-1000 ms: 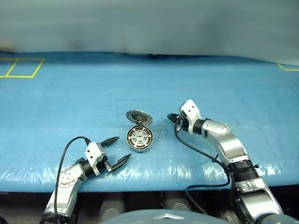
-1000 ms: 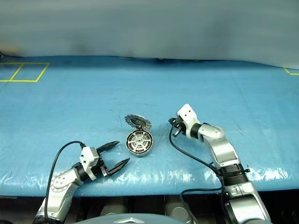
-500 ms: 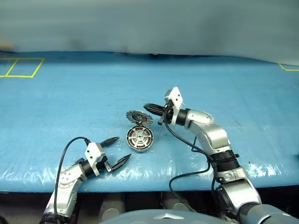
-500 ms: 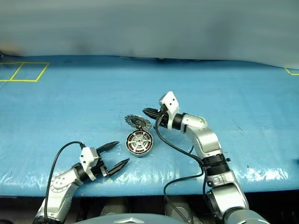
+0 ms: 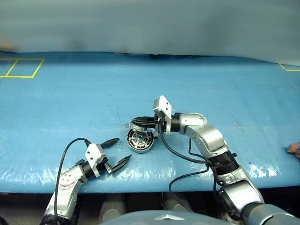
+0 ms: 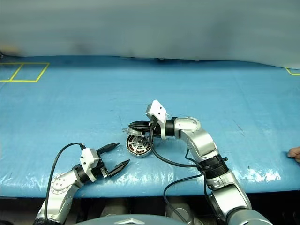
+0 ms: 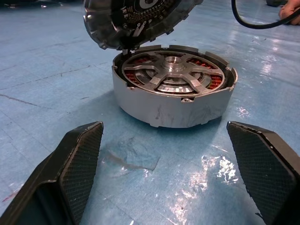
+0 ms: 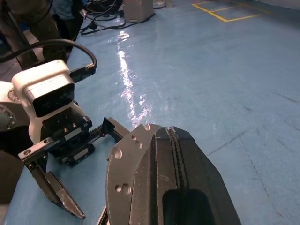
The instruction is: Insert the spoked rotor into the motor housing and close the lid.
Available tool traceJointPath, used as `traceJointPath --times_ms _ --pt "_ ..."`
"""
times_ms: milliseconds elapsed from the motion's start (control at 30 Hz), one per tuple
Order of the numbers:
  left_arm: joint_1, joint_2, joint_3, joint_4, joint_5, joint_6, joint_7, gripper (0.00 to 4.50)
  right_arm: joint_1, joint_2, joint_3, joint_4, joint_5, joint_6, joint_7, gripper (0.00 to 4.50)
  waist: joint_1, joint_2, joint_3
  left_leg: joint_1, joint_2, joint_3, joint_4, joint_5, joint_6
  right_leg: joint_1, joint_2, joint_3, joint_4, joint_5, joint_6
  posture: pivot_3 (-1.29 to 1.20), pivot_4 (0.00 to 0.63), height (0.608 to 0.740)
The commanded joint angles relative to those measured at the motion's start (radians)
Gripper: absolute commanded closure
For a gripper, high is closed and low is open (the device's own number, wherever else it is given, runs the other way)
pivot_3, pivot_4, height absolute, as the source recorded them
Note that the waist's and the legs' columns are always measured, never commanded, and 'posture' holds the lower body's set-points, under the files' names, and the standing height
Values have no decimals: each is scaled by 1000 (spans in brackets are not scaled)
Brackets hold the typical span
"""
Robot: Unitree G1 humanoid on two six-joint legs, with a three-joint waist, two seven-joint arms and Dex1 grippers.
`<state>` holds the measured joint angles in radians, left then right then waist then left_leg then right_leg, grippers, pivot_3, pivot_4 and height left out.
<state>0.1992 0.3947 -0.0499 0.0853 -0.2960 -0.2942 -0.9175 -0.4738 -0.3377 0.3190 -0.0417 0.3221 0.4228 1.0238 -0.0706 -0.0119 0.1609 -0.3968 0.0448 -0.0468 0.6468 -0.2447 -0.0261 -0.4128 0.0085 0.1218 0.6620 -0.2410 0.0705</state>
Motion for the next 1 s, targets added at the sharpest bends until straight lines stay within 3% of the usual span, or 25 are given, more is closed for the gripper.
traceJointPath --times_ms 33,833,1000 --pt "7 -3 5 -3 -11 -12 -2 0 26 -32 27 -60 -1 -28 52 4493 1 0 0 0 0 0 0 0 0 0 0 0 0 0 0 0 150 740" --pt "10 2 8 -7 -16 -3 -7 0 108 -98 126 -12 -161 -103 45 4493 1 0 0 2 0 0 1 0 0 1 0 0 0 -2 -4 0 150 740" --pt "9 3 7 -7 -16 -2 -8 0 123 -85 121 22 -199 -125 -14 4493 1 -1 -1 3 0 0 1 0 0 2 0 0 0 -2 -4 0 150 740"
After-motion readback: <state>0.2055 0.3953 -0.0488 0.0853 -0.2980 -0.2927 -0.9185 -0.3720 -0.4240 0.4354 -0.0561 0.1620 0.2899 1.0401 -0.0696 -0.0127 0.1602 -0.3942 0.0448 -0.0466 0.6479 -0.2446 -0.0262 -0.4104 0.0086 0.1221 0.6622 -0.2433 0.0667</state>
